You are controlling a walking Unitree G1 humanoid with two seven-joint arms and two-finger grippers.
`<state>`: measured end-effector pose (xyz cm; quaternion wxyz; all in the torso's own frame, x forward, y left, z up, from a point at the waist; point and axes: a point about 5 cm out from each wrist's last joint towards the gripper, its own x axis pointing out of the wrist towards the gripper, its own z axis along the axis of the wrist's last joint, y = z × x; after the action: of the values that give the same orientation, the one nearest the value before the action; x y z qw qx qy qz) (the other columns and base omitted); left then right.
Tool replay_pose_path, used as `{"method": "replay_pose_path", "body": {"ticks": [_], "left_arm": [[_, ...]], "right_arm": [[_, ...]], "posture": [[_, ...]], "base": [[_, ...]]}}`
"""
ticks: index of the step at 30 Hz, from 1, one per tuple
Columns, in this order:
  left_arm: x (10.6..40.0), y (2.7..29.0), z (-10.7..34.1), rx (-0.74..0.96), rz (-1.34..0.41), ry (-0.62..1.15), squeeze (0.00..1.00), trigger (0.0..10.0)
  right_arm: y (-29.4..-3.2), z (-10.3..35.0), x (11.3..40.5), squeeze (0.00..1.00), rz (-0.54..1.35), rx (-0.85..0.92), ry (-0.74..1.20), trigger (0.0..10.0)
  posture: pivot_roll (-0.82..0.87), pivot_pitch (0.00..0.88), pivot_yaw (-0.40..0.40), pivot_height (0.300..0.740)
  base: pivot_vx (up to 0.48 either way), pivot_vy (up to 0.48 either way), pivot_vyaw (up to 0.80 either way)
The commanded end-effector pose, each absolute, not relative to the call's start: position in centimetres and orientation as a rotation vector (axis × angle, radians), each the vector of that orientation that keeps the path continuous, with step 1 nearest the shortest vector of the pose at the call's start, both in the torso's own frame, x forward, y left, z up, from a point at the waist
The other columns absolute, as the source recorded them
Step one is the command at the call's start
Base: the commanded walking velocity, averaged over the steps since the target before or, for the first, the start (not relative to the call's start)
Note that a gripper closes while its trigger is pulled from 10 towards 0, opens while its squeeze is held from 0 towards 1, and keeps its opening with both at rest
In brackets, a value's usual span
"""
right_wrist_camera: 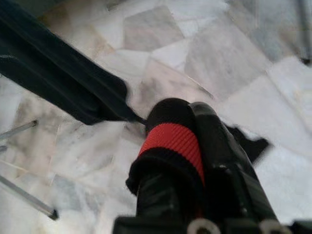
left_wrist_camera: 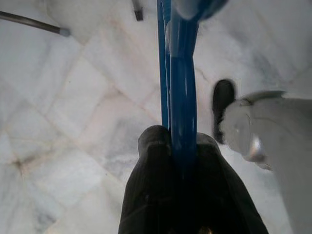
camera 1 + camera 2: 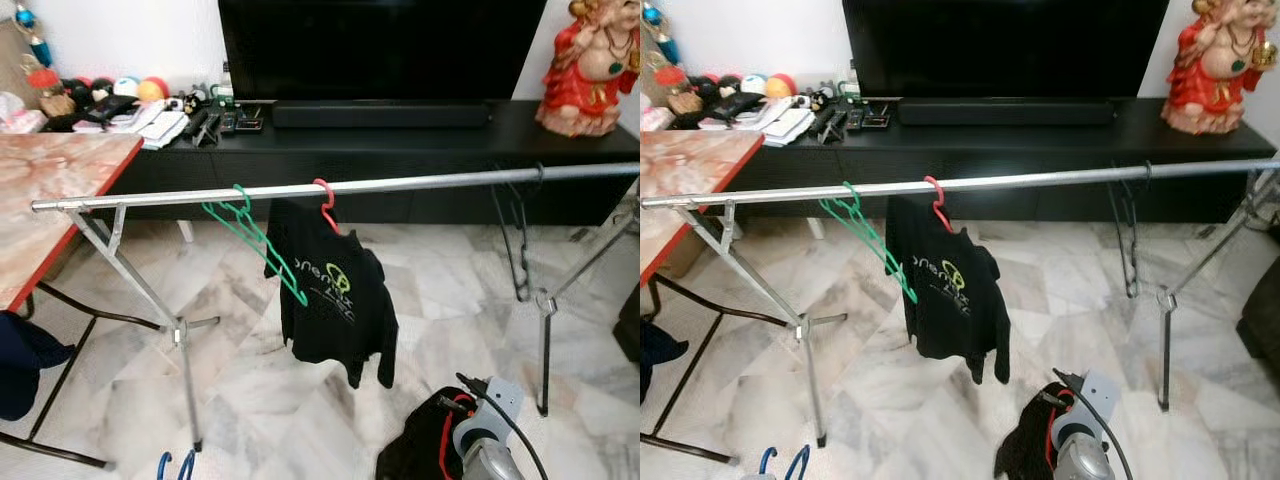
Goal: Hang hanger
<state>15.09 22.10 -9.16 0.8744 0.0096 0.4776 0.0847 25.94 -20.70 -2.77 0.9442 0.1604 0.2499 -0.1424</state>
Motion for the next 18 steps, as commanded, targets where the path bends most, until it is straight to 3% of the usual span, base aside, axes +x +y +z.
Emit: {"method": "replay_pose_path", "body": {"ticks": [1, 18], "left_arm": [[14.59, 22.39, -9.30, 0.021, 0.192, 1.012, 0.00, 10.0], [15.31, 22.23, -9.05, 0.011, 0.200, 0.989, 0.00, 10.0]], "right_arm": [[-20.62, -2.46, 26.30, 0.00, -0.285, 0.321, 0.494, 10.0], [-20.55, -2.35, 26.48, 0.00, -0.282, 0.323, 0.494, 10.0]], "posture": [[-0.02, 0.017, 0.011, 0.740], [-0.01, 0.016, 0.008, 0.740]], "base": [[-0.247, 0.000, 0.00], [-0.250, 0.000, 0.00]]}}
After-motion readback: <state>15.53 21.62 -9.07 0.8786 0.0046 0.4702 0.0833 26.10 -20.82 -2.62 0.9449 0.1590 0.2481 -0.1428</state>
